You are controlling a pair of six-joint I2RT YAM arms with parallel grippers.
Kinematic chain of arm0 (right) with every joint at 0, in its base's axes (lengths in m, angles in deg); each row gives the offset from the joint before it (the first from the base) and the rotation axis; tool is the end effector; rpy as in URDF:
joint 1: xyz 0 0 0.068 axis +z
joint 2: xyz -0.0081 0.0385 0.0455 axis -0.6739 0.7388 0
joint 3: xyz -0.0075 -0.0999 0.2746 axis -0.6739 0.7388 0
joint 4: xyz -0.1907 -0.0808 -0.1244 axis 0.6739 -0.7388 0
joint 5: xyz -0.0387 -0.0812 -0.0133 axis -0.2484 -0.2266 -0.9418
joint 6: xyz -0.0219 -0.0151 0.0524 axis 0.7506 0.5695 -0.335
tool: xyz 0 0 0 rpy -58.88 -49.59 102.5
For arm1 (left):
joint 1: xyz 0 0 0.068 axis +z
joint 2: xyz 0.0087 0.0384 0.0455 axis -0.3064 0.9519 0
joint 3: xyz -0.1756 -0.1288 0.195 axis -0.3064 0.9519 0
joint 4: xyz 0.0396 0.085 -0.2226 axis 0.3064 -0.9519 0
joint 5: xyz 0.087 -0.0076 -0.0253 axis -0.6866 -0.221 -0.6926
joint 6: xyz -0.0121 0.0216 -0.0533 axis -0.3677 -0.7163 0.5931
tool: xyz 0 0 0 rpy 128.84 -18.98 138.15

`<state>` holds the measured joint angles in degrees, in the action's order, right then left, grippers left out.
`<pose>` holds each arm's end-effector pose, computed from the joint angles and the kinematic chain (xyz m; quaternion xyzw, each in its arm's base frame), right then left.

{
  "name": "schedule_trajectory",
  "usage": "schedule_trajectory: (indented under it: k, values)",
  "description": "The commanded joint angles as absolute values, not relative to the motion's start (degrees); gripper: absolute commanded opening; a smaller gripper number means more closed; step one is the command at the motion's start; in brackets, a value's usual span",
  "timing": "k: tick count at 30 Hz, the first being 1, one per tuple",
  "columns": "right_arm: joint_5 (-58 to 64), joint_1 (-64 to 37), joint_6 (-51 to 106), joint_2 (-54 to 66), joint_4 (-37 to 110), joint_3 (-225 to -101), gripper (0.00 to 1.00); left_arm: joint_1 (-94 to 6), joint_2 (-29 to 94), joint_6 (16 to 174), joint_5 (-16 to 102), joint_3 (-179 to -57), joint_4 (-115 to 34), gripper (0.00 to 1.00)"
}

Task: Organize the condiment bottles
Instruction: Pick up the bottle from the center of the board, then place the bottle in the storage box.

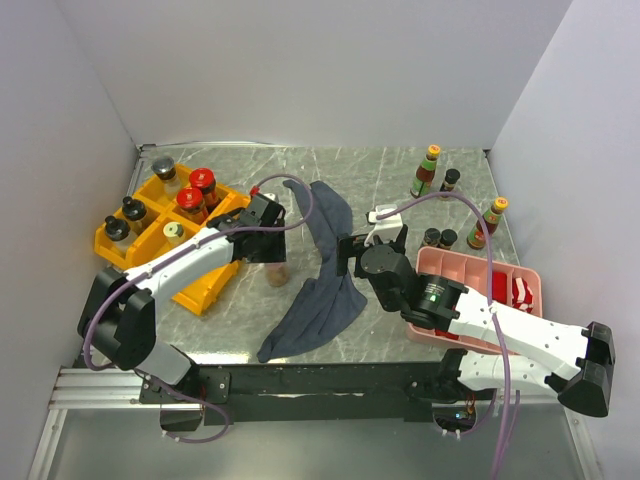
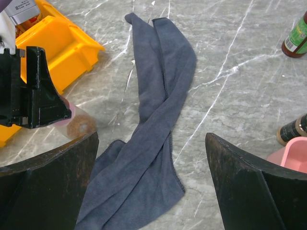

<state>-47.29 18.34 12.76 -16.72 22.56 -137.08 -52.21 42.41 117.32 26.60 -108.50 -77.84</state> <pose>0.1220 0.1589 0.3393 -0.0733 0.8004 0.1098 0.5848 0.2429 -0.1588 0.2665 -0.0177 0.9587 -0.0991 0.2660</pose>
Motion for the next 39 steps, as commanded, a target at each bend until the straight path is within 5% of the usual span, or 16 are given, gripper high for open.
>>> schedule_trajectory:
  k: [1,2,6,13,25,31,39]
  values:
    - [-48.2,17.9,12.5,-17.4,24.0,-137.9,1.00,-52.4,41.7,119.1,25.1,-109.8,-77.9,0.08]
    - [-48.2,18.0,12.4,-17.3,23.9,-137.9,1.00,-52.4,41.7,119.5,24.9,-110.1,-78.4,0.01]
    - [-48.2,18.0,12.4,-17.5,23.9,-137.9,1.00,-52.4,42.5,121.7,23.3,-112.6,-81.7,0.01]
    - [-48.5,18.0,12.5,-17.9,24.1,-137.7,1.00,-52.4,45.5,138.8,2.2,-121.4,-99.6,0.01]
    - [-48.1,18.0,12.5,-17.0,24.3,-137.9,1.00,-52.5,40.2,137.6,1.5,-126.8,-103.3,0.01]
    - [-48.2,18.0,12.5,-16.2,23.9,-138.4,1.00,-52.0,40.5,144.5,-7.8,-133.8,-111.1,0.01]
    - [-48.3,18.0,12.6,-16.5,23.9,-138.3,1.00,-40.4,40.9,151.4,-9.5,-134.9,-114.1,0.01]
